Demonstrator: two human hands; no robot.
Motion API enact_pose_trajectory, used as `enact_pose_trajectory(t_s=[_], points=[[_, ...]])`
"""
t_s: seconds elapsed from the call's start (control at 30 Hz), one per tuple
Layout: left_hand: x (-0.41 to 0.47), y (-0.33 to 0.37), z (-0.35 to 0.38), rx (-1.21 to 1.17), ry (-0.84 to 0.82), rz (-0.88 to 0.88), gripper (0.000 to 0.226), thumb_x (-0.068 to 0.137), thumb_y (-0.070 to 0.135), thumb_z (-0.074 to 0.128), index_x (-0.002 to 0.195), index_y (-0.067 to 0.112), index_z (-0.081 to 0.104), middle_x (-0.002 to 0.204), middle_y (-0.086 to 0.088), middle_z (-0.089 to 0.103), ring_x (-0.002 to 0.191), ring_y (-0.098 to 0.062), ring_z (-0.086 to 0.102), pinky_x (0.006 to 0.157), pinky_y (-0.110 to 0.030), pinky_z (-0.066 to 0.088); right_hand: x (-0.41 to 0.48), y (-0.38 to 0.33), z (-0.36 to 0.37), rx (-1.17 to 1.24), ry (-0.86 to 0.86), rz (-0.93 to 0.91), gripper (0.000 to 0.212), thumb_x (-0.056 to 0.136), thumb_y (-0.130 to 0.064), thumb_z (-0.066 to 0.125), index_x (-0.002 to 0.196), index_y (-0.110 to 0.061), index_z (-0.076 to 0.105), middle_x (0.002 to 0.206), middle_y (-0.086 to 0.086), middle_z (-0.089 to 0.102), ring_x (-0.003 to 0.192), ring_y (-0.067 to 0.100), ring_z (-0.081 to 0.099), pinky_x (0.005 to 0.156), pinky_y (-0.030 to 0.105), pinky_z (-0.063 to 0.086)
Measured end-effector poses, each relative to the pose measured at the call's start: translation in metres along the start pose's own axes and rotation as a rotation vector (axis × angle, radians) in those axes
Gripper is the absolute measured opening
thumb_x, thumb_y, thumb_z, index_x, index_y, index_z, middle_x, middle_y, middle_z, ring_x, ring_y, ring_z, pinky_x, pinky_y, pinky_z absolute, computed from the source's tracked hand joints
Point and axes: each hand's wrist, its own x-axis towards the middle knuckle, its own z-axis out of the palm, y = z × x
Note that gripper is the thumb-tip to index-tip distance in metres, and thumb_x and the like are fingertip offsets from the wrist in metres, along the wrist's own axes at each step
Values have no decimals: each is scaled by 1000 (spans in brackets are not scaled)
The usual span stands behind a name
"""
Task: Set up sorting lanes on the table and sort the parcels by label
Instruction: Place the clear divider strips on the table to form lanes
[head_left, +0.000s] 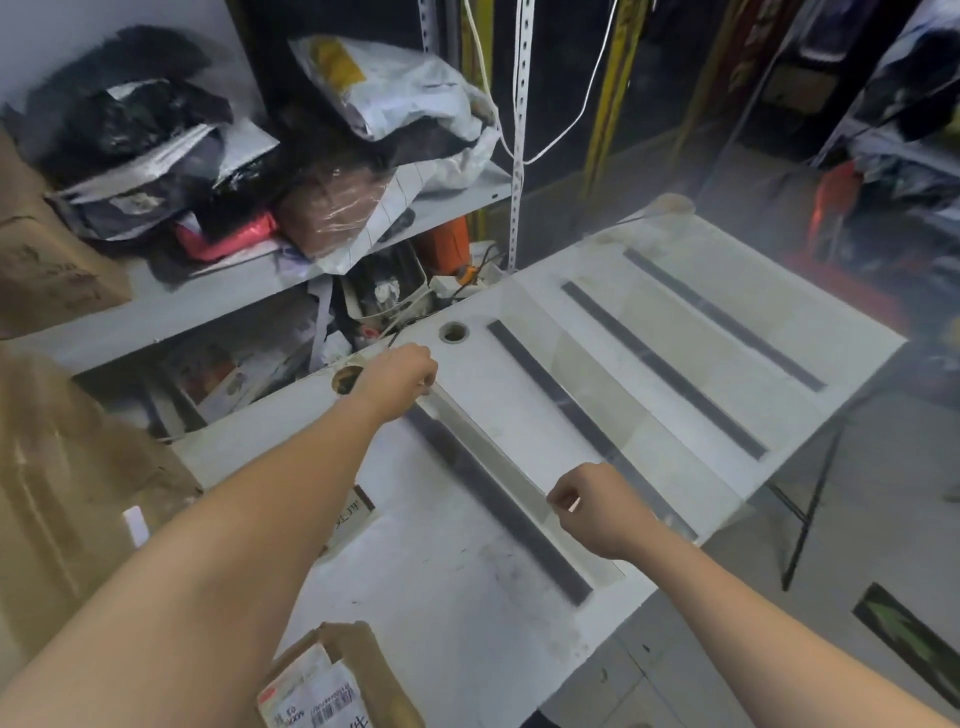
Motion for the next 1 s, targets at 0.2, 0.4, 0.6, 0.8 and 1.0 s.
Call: enact_pose_trajectory(t_s=[0.2,0.4,0.6,0.8,1.0], points=[[40,-11,-16,-18,-18,23,8,92,18,66,96,12,68,106,-4,58,100,-27,57,82,-37,47,-12,17,4,35,13,43,21,90,-11,57,102,-16,74,103,-7,71,81,9,59,70,17,45],[68,-13,-19,2,-84,82,6,89,16,68,94,12,67,102,-8,58,95,-29,59,84,-38,49,-11,20,18,62,45,68,21,90,-14,57,100,-21,74,102,-9,72,79,7,59,67,16,40],[77,-18,-12,-7,-122,74,7,89,20,69,89,16,63,101,-6,59,95,-28,59,83,-38,48,-9,23,19,49,61,71,24,90,-13,54,102,-21,73,103,-8,72,81,12,60,70,21,43],[75,-19,-13,-14,-111,85,9,89,21,70,92,13,66,101,-7,61,94,-28,60,83,-39,49,-7,25,15,24,27,66,25,85,-10,53,95,-21,72,96,-7,71,83,14,62,75,28,51],[69,-17,-12,-16,-94,49,10,92,17,65,100,13,67,107,-8,62,99,-29,60,86,-40,50,-5,23,12,12,-8,71,24,82,-12,54,98,-20,71,98,-6,70,86,15,64,77,31,55]])
